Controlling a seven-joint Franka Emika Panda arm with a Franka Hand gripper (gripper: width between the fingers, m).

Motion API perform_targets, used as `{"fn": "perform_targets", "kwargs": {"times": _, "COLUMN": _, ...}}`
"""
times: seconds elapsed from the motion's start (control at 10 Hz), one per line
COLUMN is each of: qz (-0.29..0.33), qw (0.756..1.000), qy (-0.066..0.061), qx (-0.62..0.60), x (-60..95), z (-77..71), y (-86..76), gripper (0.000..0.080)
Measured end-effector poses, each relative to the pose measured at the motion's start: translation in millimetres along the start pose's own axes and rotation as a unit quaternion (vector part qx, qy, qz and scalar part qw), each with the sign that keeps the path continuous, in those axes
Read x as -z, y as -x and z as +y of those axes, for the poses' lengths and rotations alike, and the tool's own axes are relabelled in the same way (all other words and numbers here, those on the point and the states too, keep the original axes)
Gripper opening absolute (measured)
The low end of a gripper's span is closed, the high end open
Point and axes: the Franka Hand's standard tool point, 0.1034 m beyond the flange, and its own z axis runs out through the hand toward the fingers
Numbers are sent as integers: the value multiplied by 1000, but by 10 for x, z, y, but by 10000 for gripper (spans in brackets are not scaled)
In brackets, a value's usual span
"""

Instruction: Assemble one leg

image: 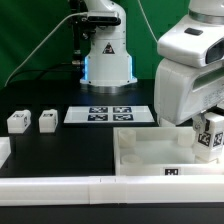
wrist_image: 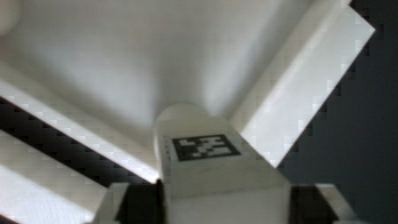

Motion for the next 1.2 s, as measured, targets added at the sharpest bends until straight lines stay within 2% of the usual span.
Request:
{"fn": "perform_targets", "kwargs": {"times": 0.3, "qz": 2, "qw": 999, "qy": 0, "qx": -44, "x": 3, "z": -1, "y": -8, "gripper": 310}}
{"fn": "perform_targets", "kwargs": {"times": 0.6, "qz": 4, "qw": 981, "qy": -1, "qx": -192, "x": 5, "z": -11, "y": -21, "gripper": 309}}
{"fn": "perform_targets", "kwargs": {"times": 0.8, "qz": 4, "qw": 961, "qy": -6, "qx": -277, "x": 4, "z": -25, "y": -27, "gripper": 309}}
{"fn": "perform_targets", "kwargs": {"times": 1.1, "qz": 3, "qw": 917, "qy": -9, "qx": -399, "x": 3, "z": -32, "y": -30, "gripper": 309}}
{"fn": "perform_targets", "kwargs": {"times": 1.2, "qz": 5, "qw": 895, "qy": -14, "qx": -447, "x": -3, "z": -37, "y": -36, "gripper": 308}}
